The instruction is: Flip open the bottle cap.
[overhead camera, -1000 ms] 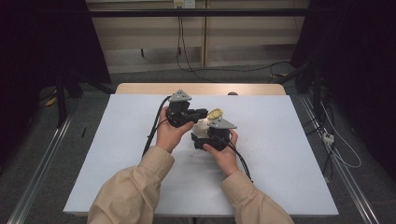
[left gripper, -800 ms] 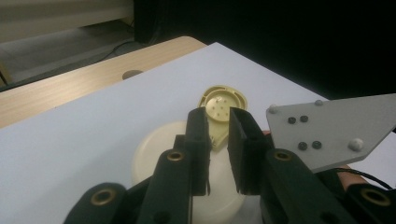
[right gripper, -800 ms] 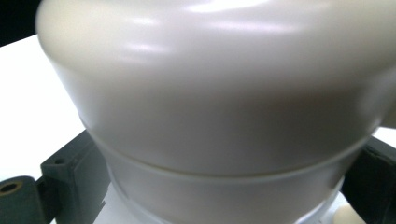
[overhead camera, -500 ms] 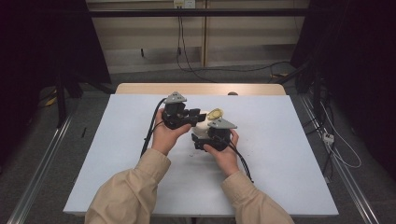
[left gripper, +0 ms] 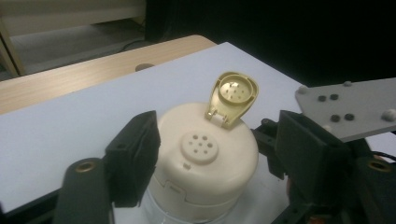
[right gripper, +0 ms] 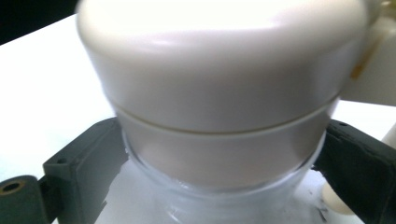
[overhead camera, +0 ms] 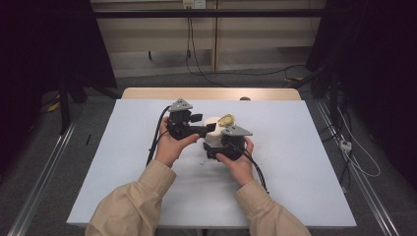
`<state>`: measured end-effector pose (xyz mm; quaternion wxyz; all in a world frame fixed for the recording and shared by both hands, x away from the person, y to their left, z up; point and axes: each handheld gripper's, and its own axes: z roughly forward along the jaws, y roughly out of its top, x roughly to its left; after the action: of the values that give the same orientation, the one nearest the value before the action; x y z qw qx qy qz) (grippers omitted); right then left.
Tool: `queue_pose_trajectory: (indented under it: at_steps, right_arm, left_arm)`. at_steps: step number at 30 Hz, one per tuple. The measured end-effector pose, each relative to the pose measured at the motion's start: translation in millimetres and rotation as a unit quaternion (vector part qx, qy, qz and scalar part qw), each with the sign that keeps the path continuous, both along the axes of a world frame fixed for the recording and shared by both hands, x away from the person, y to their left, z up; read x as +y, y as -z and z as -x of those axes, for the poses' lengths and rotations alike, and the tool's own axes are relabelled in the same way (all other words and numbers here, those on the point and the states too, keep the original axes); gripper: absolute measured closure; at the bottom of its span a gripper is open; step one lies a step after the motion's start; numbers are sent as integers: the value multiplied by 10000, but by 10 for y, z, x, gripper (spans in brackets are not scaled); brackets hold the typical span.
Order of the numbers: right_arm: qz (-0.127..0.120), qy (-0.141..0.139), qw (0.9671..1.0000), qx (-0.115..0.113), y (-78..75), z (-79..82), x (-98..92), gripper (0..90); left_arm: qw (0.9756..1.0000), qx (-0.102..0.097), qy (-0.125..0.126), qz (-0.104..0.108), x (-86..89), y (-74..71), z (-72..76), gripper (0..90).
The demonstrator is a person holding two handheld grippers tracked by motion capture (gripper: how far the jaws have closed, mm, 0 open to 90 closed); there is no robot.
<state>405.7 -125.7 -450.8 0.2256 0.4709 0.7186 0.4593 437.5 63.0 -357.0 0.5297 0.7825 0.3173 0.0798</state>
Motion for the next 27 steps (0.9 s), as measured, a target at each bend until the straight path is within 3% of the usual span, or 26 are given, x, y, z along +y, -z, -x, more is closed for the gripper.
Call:
queue_pose_trajectory:
  at_steps: [4, 15, 27]
  right_arm:
    - [-19, -17, 10000, 10, -7, 44, -22, 46]
    - [-218, -192, 9996, -45, -75, 226, -141, 58]
    - [-418, -444, 9979, -212, -176, 444, -347, 41]
  left_arm:
    - [10000, 12, 19, 93, 54, 19, 34, 250]
    - [10000, 33, 56, 68, 255, 98, 159, 147]
    - [9999, 35, 117, 116, 448, 188, 287, 115]
